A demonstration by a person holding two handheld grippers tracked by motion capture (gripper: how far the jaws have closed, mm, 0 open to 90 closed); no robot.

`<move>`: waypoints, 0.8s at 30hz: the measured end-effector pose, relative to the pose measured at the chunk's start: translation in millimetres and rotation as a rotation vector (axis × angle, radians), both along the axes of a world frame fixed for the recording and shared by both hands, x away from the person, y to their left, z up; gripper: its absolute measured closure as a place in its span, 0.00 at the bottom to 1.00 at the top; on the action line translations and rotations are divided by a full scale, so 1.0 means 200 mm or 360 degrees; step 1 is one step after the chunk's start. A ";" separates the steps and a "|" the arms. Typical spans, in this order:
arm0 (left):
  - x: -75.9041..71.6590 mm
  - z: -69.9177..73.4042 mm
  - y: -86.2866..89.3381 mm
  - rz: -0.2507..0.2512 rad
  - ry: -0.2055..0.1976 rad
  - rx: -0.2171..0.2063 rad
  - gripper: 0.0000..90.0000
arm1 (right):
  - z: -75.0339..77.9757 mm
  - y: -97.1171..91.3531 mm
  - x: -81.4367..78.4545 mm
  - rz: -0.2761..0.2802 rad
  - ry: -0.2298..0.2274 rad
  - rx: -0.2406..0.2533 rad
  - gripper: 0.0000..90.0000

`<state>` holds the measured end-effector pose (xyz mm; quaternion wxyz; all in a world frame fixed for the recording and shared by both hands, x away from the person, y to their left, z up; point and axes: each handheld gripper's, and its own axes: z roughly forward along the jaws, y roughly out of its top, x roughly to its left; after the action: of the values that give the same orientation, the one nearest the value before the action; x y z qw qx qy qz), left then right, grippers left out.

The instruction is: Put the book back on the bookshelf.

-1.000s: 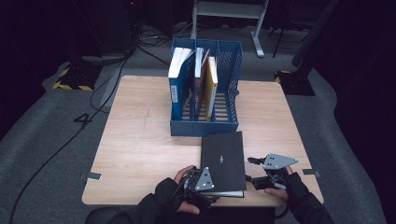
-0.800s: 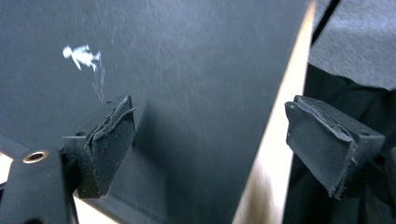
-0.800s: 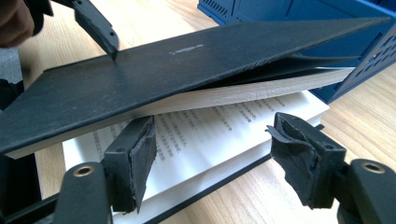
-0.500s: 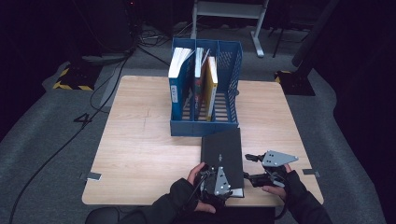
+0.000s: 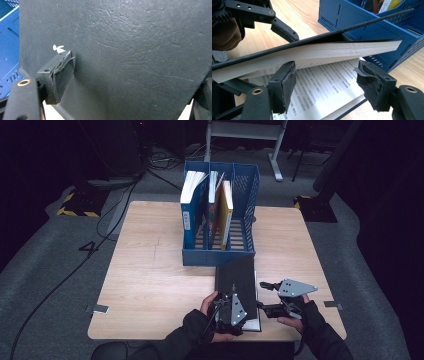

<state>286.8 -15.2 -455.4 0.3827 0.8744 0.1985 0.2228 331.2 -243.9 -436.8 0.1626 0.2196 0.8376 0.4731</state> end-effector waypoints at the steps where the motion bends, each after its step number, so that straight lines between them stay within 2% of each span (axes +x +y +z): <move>1: 0.00 0.00 0.00 0.0001 -0.0002 0.0007 0.21 | 0.00 0.00 0.00 0.0000 -0.0003 0.0000 0.36; 7: 0.00 0.02 0.05 -0.0036 -0.0003 -0.0019 0.26 | 0.02 0.03 0.01 0.0007 -0.0020 0.0021 0.36; 11: 0.00 0.04 0.07 -0.0033 0.0007 -0.0037 0.29 | 0.03 0.04 0.01 0.0008 -0.0028 0.0035 0.36; 14: -0.01 0.05 0.09 -0.0039 -0.0012 -0.0042 0.32 | 0.03 0.05 0.01 0.0013 -0.0031 0.0046 0.36; 20: -0.01 0.05 0.11 -0.0039 -0.0031 -0.0009 0.39 | 0.03 0.08 0.01 0.0018 -0.0036 0.0016 0.36; 23: -0.02 0.05 0.13 -0.0051 -0.0077 0.0024 0.44 | 0.03 0.08 0.02 0.0019 -0.0036 0.0009 0.36; 24: -0.02 0.05 0.14 -0.0045 -0.0074 0.0037 0.46 | 0.03 0.08 0.02 0.0011 -0.0038 -0.0002 0.36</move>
<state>283.7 13.2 -446.4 0.3802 0.8760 0.1746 0.2398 334.4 -227.3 -431.7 0.1710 0.2109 0.8367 0.4756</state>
